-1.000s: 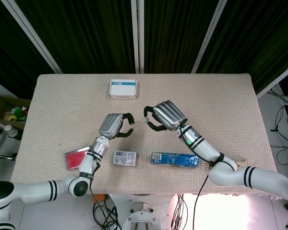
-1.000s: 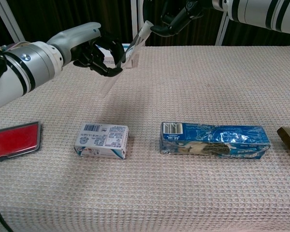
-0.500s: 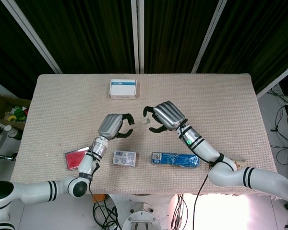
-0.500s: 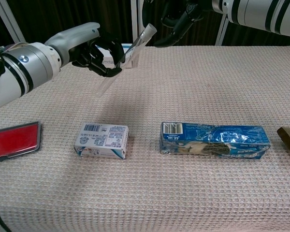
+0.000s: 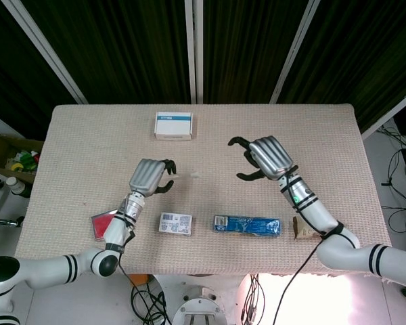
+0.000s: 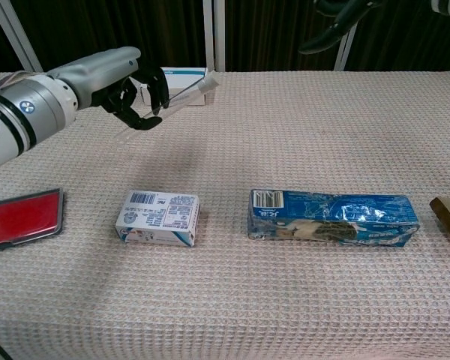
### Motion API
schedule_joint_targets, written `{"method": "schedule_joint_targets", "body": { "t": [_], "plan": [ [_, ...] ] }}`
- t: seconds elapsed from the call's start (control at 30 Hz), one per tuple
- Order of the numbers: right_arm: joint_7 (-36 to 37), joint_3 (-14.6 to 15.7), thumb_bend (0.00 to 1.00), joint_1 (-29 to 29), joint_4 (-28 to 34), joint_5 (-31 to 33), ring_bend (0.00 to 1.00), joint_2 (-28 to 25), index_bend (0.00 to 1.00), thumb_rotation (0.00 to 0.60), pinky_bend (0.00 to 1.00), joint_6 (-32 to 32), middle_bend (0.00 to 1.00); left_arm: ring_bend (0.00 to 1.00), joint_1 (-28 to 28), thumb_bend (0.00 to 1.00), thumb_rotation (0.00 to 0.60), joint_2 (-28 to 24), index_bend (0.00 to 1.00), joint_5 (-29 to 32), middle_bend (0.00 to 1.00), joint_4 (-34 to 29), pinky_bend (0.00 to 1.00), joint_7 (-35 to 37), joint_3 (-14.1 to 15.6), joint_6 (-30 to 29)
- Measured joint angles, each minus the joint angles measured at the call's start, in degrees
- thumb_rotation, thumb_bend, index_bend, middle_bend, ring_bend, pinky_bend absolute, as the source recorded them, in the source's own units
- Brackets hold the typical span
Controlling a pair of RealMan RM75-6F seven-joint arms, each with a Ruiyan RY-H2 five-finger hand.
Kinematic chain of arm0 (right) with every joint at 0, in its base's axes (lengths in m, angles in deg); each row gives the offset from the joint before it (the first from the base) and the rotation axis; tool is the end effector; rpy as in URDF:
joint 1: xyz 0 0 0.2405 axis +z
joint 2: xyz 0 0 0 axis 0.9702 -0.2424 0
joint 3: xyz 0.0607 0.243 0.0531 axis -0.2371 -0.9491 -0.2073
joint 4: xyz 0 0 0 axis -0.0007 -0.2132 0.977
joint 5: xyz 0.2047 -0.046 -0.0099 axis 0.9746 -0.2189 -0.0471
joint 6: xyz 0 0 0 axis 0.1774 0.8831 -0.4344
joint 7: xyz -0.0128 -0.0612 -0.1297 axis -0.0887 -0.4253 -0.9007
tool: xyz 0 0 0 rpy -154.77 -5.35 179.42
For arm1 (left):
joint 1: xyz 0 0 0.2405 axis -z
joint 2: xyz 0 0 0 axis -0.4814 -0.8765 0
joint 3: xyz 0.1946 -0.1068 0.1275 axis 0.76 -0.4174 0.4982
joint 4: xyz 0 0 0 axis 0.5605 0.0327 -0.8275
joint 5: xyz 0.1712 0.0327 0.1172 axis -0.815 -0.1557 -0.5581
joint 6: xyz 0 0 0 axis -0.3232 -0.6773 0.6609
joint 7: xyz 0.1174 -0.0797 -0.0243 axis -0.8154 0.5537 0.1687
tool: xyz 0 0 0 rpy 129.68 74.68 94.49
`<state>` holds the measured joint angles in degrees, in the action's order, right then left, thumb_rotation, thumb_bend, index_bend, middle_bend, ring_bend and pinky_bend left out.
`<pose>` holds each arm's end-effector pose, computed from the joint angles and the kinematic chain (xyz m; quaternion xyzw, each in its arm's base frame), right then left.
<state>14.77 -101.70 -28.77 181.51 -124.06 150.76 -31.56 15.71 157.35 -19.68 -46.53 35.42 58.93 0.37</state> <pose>-0.0996 -0.3771 0.0810 0.7064 -0.3702 0.4930 0.3477 -0.1175 0.3535 -0.0359 -0.6900 -0.4044 -0.4297 0.4191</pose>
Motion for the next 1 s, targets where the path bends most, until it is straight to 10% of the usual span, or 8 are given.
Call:
{"method": "schedule_joint_targets", "body": {
  "t": [0.47, 0.77, 1.0],
  "plan": [
    [7.41, 5.29, 0.04, -11.03, -2.11, -0.64, 1.00, -4.78, 0.32, 0.600, 1.00, 4.94, 0.94, 0.81, 3.72, 0.46, 0.600, 9.08, 0.53, 4.59, 0.53, 11.56, 1.00, -16.11, 2.14, 1.89],
    [11.39, 6.07, 0.05, -14.19, -5.10, -0.82, 1.00, -3.88, 0.32, 0.600, 1.00, 5.55, 0.94, 0.79, 4.26, 0.23, 0.600, 9.73, 0.30, 6.91, 0.36, 10.96, 1.00, -20.01, 2.08, 2.81],
    [11.89, 7.15, 0.06, -16.90, -5.99, -0.17, 0.87, -5.31, 0.31, 0.600, 0.96, 5.70, 0.75, 0.57, 1.15, 0.09, 0.600, 4.62, 0.26, 3.73, 0.33, 4.65, 0.96, -16.08, 2.36, -1.44]
  ]
}}
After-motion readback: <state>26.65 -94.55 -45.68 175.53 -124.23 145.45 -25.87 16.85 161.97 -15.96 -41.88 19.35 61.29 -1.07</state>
